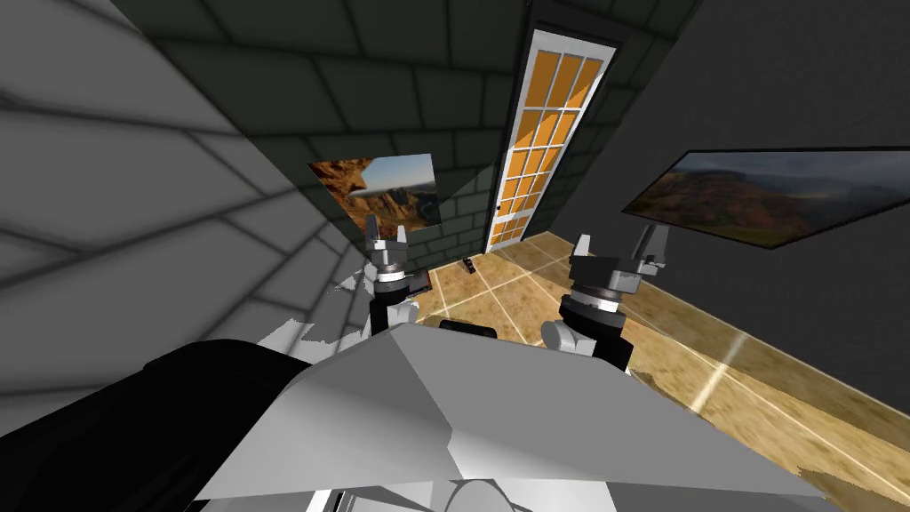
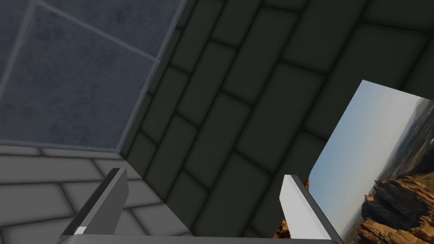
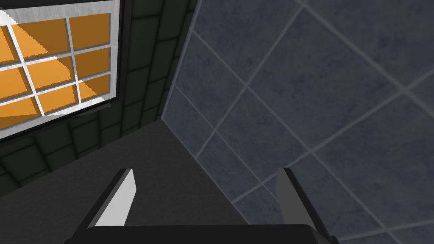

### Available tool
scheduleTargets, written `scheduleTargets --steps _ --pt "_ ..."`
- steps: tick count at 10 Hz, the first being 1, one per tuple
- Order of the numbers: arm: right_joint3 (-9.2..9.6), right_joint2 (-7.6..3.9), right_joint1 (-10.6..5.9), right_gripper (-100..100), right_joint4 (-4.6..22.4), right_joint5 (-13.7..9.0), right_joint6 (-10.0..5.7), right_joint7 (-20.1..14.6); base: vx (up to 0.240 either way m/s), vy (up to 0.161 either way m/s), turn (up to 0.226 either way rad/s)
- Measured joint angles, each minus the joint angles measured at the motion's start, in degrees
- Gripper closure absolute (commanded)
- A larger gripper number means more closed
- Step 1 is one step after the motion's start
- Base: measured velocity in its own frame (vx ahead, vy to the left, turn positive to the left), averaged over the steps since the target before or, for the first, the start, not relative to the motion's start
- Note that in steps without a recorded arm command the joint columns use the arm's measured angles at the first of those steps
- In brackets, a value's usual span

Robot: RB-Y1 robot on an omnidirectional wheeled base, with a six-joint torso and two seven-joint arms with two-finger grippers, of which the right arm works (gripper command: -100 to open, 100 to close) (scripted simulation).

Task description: Pull the door open

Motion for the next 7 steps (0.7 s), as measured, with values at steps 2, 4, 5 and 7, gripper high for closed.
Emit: scheduleTargets --steps 2,4,5,7 --pt "0.60 -0.41 -0.35 -100 0.8 -0.2 -0.20 0.5 -0.168 0.027 0.263" --pt "1.19 -0.84 -0.58 -100 1.4 -0.5 -0.37 1.1 -0.169 0.019 0.246" --pt "1.43 -1.10 -0.70 -100 1.8 -0.6 -0.47 1.3 -0.168 -0.001 0.293" --pt "2.05 -1.56 -0.97 -100 2.5 -0.9 -0.67 1.8 -0.138 -0.004 0.310"
